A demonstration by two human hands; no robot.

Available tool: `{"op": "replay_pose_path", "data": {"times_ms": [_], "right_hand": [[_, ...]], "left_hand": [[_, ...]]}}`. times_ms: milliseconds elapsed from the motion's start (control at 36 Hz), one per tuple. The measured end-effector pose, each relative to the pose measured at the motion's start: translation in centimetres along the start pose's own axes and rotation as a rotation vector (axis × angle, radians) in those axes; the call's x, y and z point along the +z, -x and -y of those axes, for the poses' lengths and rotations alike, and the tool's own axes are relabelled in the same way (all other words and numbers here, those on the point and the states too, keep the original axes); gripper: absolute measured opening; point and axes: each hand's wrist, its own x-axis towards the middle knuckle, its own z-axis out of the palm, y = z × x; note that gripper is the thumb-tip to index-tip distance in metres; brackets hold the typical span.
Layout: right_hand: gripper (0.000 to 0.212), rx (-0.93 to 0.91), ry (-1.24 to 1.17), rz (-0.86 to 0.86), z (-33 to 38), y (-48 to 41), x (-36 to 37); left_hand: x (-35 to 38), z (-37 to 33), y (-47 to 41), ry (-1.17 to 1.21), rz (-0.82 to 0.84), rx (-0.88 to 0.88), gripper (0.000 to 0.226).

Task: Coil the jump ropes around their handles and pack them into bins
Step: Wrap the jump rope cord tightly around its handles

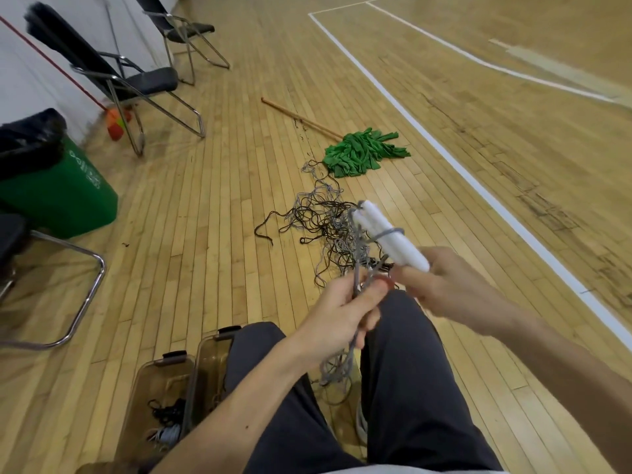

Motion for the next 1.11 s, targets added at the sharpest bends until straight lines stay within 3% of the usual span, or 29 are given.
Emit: {"op": "replay_pose_path", "data": {"times_ms": [111, 250, 389, 528, 722, 944, 1111], "right_hand": [[0.031, 0.027, 0.169, -0.007, -0.8, -0.5, -0.3], [0.029, 0.071, 0.446, -0.017, -1.9, -0.8, 1.8], [0.019, 0.102, 0.762, -0.023, -3.1, -1.3, 3.6], [0.015, 0.08, 0.917, 0.103, -3.5, -0.8, 4.3], [0.019, -0.065, 0.999, 0.383, -2.6, 0.4, 3.9], [0.016, -0.321, 0.926, 0.457, -1.8, 1.7, 2.5], [0.016, -0.461, 0.762, 0.385, -1.2, 2.2, 1.8]], "left_hand": [[0.4, 0.6, 1.1, -0.099, 0.118, -0.138, 0.017], [0.3, -0.5, 1.1, -0.908, 0.151, -0.168, 0.02], [-0.4, -2.1, 0.2, -1.494, 0.197, -0.014, 0.035], [-2.4, -4.3, -0.2, -1.629, 0.285, 0.16, 0.027], [-4.4, -6.0, -0.7, -1.499, 0.428, 0.185, 0.029], [-5.8, -5.9, -0.6, -0.788, 0.477, 0.119, 0.009], [-6.3, -4.7, -0.5, -0.376, 0.432, 0.148, 0.019]]}}
